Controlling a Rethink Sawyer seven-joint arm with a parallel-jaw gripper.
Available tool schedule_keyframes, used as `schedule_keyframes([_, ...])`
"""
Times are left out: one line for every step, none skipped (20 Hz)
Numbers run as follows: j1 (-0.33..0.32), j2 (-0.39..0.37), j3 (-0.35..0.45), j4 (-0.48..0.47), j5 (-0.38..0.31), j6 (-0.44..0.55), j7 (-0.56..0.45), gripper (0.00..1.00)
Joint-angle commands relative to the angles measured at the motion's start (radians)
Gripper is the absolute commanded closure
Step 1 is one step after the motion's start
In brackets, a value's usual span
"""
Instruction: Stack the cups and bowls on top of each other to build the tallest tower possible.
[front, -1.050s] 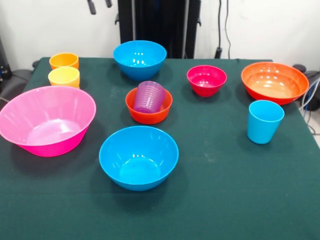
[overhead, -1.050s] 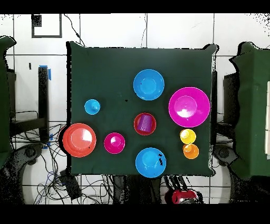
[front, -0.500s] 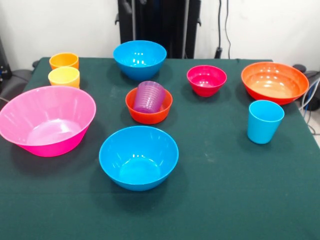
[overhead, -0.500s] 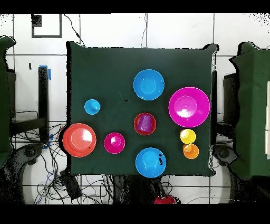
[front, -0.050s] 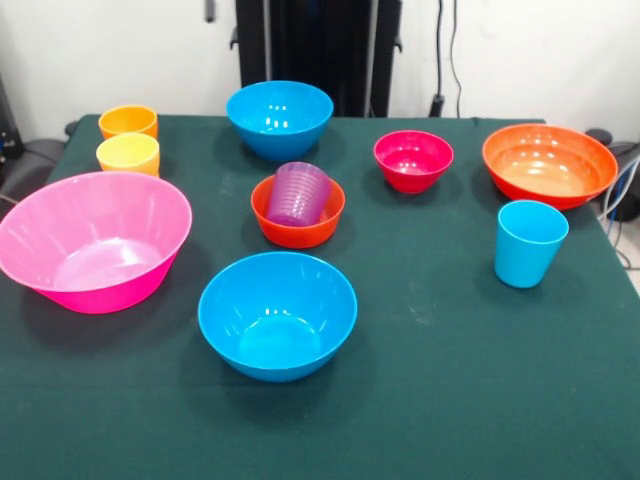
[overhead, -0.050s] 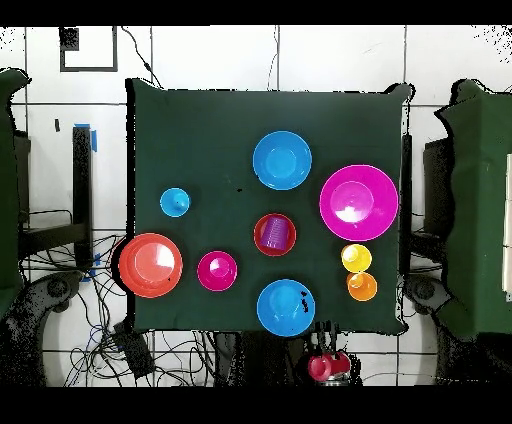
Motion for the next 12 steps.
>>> schedule_keyframes([0.177, 0.245, -0.320, -0.220, -0.296, 0.293, 0.159, 0.00])
schedule_keyframes([0.205, 0.254, -0.342, -0.232, -0.292, 0.249, 0.166, 0.00])
schedule_keyframes([0.234, 0.261, -0.361, -0.242, -0.291, 0.208, 0.176, 0.00])
schedule_keyframes([0.266, 0.271, -0.382, -0.255, -0.288, 0.165, 0.187, 0.00])
schedule_keyframes([0.296, 0.279, -0.399, -0.266, -0.287, 0.127, 0.203, 0.00])
schedule_keyframes([0.323, 0.290, -0.417, -0.278, -0.283, 0.087, 0.214, 0.00])
schedule_keyframes([0.346, 0.302, -0.434, -0.288, -0.279, 0.048, 0.221, 0.00])
schedule_keyframes([0.368, 0.313, -0.450, -0.298, -0.274, 0.013, 0.227, 0.00])
schedule_keyframes([0.386, 0.327, -0.465, -0.308, -0.270, -0.020, 0.231, 0.00])
schedule_keyframes([0.401, 0.342, -0.479, -0.318, -0.264, -0.052, 0.230, 0.00])
schedule_keyframes([0.413, 0.357, -0.492, -0.327, -0.259, -0.081, 0.229, 0.00])
schedule_keyframes([0.423, 0.371, -0.502, -0.335, -0.256, -0.106, 0.228, 0.00])
